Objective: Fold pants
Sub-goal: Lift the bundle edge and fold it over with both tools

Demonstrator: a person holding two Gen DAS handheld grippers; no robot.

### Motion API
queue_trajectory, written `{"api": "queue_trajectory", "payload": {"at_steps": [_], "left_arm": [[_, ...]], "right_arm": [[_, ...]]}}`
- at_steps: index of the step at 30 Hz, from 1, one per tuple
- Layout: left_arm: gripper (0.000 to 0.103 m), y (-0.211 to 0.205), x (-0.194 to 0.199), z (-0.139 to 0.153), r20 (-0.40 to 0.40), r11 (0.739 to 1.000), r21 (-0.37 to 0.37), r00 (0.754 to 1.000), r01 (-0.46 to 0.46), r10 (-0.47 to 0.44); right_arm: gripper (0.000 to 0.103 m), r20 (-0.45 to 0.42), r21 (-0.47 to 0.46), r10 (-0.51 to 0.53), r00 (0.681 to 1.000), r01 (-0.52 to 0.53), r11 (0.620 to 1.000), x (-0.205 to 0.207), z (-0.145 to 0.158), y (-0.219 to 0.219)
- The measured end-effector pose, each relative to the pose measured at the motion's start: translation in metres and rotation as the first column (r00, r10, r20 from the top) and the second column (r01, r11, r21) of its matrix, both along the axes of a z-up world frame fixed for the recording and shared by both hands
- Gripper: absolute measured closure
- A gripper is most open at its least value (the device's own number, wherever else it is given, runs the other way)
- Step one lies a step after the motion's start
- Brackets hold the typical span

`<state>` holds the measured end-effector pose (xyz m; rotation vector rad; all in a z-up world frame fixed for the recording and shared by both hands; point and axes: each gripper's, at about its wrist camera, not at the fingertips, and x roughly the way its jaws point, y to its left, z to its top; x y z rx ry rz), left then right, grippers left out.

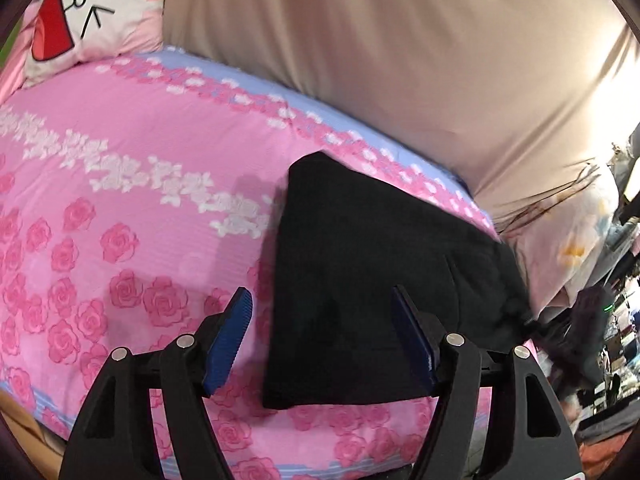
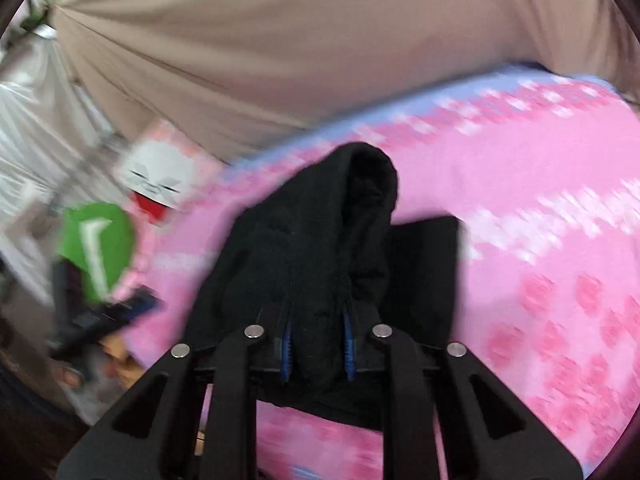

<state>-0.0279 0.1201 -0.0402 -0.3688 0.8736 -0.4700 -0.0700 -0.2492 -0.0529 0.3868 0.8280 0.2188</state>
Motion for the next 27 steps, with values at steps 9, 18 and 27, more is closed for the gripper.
{"api": "queue_trajectory", "payload": {"at_steps": [9, 18, 27], "left_arm": [[0.031, -0.028, 0.011, -0.04, -0.099, 0.998, -0.001, 0.993, 0.06, -0.059], [0.026, -0.021, 0.026, -0.065, -0.158, 0.985, -0.161, 0.984, 0.06, -0.085], [0.075, -0.02, 0.003, -0.011, -0.106, 0.967, -0.173, 0.973, 0.185, -0.205]], "right_arm": [[0.034, 0.019, 0.028, -0.089, 0.996, 0.088, 0.996, -0.018, -0.005, -0.024], [0.034, -0.065, 0.124, -0.07, 0.995, 0.077, 0.989, 0.008, -0.046, -0.008], [0.062, -0.013, 0.132, 0.005, 1.0, -0.003, 0.991, -0.027, 0.005, -0.005]]}}
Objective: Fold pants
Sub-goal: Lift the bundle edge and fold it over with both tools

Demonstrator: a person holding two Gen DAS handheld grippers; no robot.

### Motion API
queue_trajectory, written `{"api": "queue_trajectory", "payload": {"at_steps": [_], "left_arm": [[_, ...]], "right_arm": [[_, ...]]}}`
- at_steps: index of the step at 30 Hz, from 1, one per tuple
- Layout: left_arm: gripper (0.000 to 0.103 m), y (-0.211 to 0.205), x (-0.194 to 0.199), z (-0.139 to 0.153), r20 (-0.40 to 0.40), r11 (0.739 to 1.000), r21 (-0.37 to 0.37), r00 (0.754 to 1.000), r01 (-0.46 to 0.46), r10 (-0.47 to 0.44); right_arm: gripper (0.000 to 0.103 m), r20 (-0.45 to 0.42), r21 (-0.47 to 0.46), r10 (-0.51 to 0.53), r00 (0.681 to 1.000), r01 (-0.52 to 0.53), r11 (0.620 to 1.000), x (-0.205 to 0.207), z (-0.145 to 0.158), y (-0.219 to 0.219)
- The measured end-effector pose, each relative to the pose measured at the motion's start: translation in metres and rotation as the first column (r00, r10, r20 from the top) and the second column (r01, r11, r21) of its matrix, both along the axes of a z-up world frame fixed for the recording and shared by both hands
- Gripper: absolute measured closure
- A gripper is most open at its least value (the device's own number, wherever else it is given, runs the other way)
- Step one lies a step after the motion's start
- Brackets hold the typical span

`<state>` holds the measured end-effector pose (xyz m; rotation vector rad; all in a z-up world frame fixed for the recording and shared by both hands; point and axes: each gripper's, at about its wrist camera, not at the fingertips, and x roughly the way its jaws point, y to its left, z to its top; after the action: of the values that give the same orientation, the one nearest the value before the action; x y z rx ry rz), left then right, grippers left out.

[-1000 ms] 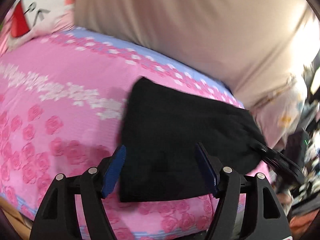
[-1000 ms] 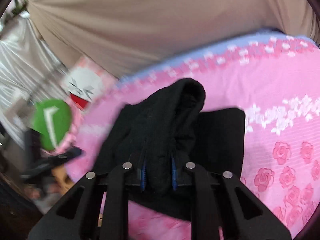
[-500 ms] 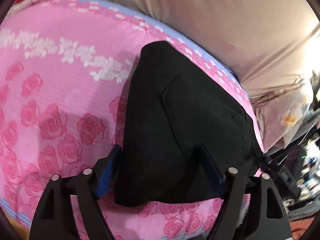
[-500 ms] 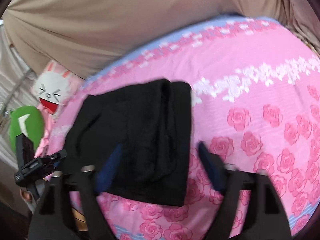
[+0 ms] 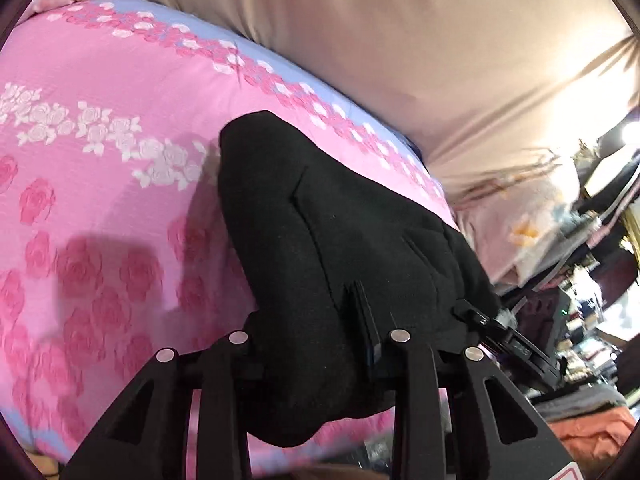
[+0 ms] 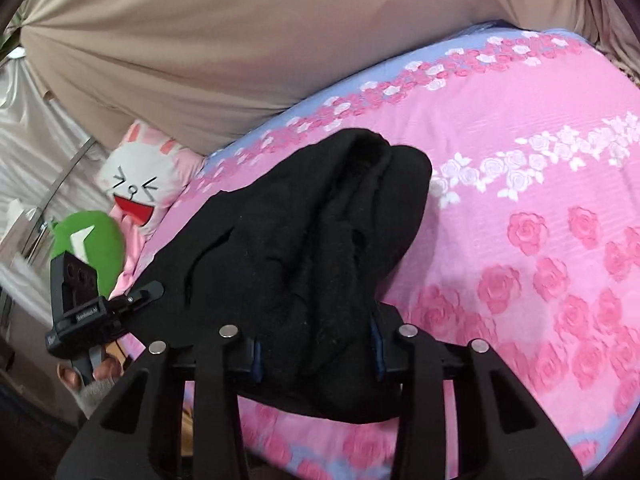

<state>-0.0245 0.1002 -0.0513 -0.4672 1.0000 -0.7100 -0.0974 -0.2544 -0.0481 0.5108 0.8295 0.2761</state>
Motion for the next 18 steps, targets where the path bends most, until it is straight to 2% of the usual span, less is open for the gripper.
{"api": "queue_trajectory", "payload": {"at_steps": [2, 3, 4, 6, 8, 10, 11, 13, 15, 18], "left_arm": [[0.071, -0.003, -0.007, -0.011, -0.035, 0.999, 0.037, 0.999, 0.003, -0.001], [0.065, -0.006, -0.01, -0.026, -0.07, 0.998, 0.067, 0.997, -0.004, 0.009], [0.053, -0.006, -0.012, -0.035, -0.082, 0.997, 0.074, 0.996, -0.02, 0.026], [0.041, 0.0, -0.013, -0.053, -0.116, 0.996, 0.05, 0.99, -0.074, 0.079], [0.033, 0.004, -0.009, -0.06, -0.157, 0.994, -0.034, 0.983, -0.1, 0.094], [0.033, -0.001, -0.001, -0.062, -0.159, 0.996, -0.047, 0.985, -0.079, 0.07], [0.034, -0.005, 0.001, -0.061, -0.155, 0.997, -0.048, 0.986, -0.068, 0.059], [0.06, -0.012, 0.004, -0.054, -0.143, 0.998, -0.048, 0.989, -0.036, 0.028], [0.075, -0.014, 0.0, -0.029, -0.061, 1.0, -0.014, 0.998, -0.026, 0.025], [0.076, -0.018, -0.005, 0.017, 0.051, 1.0, -0.012, 0.999, -0.001, 0.002]], "right_arm": [[0.055, -0.081, 0.003, -0.009, 0.997, 0.009, 1.0, -0.007, -0.023, -0.002], [0.049, -0.119, -0.002, -0.021, 0.993, 0.021, 1.0, -0.009, -0.035, -0.002], [0.044, -0.142, 0.007, -0.029, 0.989, 0.03, 1.0, -0.012, -0.046, -0.004], [0.033, -0.126, 0.104, -0.049, 0.991, 0.063, 0.993, -0.02, -0.057, -0.013], [0.028, -0.12, 0.124, -0.041, 0.992, 0.056, 0.991, -0.017, -0.057, -0.013], [0.038, -0.104, 0.102, -0.021, 0.994, 0.032, 0.994, -0.011, -0.056, -0.007], [0.044, -0.099, 0.081, -0.017, 0.995, 0.025, 0.996, -0.008, -0.057, -0.003], [0.06, -0.068, 0.065, -0.007, 0.998, 0.011, 0.998, -0.006, -0.048, 0.0], [0.067, -0.023, 0.052, -0.007, 1.0, 0.008, 0.999, -0.009, -0.03, 0.0], [0.067, 0.078, 0.033, 0.006, 0.997, -0.009, 0.999, -0.013, 0.016, 0.0]]}}
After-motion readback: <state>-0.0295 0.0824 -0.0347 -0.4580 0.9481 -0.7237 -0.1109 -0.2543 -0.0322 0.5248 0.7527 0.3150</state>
